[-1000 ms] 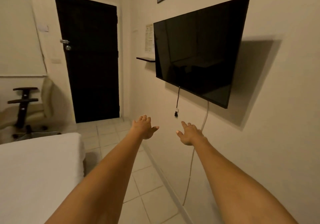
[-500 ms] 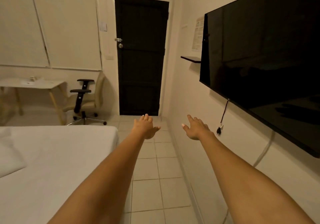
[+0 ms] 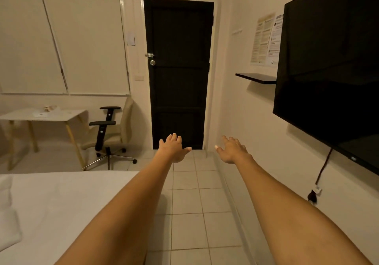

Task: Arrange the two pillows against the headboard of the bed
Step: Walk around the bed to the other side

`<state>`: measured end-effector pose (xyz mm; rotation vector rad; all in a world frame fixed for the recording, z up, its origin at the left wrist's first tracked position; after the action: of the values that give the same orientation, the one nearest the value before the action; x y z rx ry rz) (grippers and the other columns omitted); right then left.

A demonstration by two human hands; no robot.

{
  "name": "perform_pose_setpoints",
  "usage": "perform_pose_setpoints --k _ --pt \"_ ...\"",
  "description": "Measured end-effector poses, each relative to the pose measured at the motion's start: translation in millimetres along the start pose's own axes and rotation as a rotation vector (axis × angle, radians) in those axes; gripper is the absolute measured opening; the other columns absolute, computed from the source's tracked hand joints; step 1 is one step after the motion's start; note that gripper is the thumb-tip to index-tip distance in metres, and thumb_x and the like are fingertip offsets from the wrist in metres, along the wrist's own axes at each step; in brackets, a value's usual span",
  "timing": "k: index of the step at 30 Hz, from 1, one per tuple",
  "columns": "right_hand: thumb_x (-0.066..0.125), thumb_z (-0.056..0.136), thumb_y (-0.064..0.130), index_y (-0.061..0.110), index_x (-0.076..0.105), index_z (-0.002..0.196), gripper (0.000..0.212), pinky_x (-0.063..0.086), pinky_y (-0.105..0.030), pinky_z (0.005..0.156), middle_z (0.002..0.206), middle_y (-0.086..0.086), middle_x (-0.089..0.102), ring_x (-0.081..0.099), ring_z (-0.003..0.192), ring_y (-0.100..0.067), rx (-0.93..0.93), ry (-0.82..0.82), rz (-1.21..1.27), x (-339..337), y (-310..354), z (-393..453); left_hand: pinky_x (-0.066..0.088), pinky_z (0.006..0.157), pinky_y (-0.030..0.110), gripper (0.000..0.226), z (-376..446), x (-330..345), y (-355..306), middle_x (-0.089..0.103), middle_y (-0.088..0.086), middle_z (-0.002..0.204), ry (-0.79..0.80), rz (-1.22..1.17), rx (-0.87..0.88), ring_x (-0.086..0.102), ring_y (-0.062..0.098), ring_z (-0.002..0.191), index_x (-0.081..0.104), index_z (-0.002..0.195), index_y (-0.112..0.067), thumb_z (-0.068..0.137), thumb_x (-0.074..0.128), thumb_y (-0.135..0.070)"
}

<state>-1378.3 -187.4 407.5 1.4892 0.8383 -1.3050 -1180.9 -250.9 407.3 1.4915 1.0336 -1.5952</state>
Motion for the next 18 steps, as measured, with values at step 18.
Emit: perform_pose_setpoints --k 18 --pt "0.034 0.100 0.048 0.020 0.010 0.156 0.067 0.020 -0.049 0.119 0.161 -0.013 0.017 0.013 0.149 -0.031 -0.149 0.017 -0.005 17 26 329 0.006 0.121 0.050 0.074 280 7 55 0.002 0.011 0.164 0.013 -0.034 -0.150 0.000 0.027 0.152 0.007 0.156 -0.009 0.100 0.029 -0.053"
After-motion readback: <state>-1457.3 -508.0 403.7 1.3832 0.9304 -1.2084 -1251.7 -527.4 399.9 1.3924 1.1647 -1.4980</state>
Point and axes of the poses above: each hand's wrist, its own z-axis towards the middle knuckle, its own x-axis out of the palm, y = z × x, the point moved 5 cm from there along z, towards the middle knuckle
